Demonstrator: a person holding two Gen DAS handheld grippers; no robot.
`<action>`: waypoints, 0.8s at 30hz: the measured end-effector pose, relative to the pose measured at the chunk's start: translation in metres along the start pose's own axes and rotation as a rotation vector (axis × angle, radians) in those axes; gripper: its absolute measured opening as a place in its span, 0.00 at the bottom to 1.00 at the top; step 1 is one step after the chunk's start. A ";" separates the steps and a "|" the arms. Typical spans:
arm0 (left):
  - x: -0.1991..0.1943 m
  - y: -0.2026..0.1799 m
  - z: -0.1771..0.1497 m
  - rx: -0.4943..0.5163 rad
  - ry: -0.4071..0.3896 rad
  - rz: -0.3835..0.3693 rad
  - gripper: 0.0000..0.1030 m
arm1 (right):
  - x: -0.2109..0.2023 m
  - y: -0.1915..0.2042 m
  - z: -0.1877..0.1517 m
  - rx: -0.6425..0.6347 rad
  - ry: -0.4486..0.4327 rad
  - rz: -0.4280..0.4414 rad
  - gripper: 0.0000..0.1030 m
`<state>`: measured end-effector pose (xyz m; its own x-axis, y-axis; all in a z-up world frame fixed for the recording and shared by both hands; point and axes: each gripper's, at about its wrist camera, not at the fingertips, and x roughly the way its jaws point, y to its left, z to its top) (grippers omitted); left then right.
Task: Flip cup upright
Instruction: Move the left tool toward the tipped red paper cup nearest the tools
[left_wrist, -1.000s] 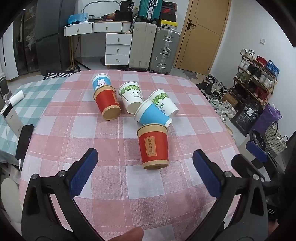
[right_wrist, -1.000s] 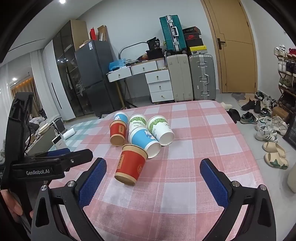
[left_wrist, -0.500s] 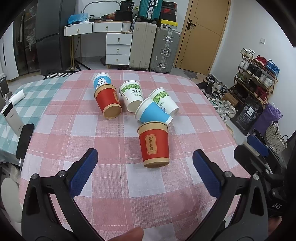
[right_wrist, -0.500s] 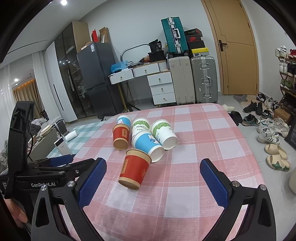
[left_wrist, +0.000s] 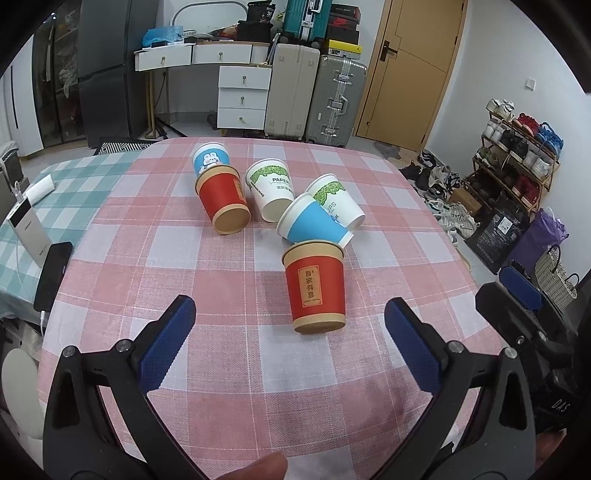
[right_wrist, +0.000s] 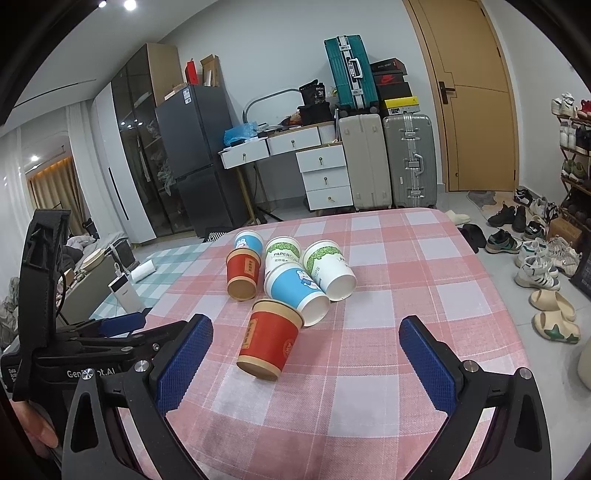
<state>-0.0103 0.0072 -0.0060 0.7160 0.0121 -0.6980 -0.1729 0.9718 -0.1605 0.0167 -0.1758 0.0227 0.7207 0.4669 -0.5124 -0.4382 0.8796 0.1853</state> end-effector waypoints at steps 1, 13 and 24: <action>0.000 0.000 0.000 -0.001 0.001 0.001 0.99 | 0.000 0.000 0.000 0.000 0.000 0.000 1.00; 0.002 0.002 -0.002 -0.004 0.005 0.002 0.99 | 0.002 0.001 0.000 -0.002 0.001 0.005 1.00; 0.005 0.002 -0.002 -0.006 0.010 0.008 0.99 | 0.002 0.001 0.000 -0.002 0.002 0.005 1.00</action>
<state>-0.0087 0.0084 -0.0108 0.7075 0.0171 -0.7065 -0.1826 0.9702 -0.1593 0.0175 -0.1737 0.0218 0.7174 0.4714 -0.5130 -0.4428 0.8770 0.1867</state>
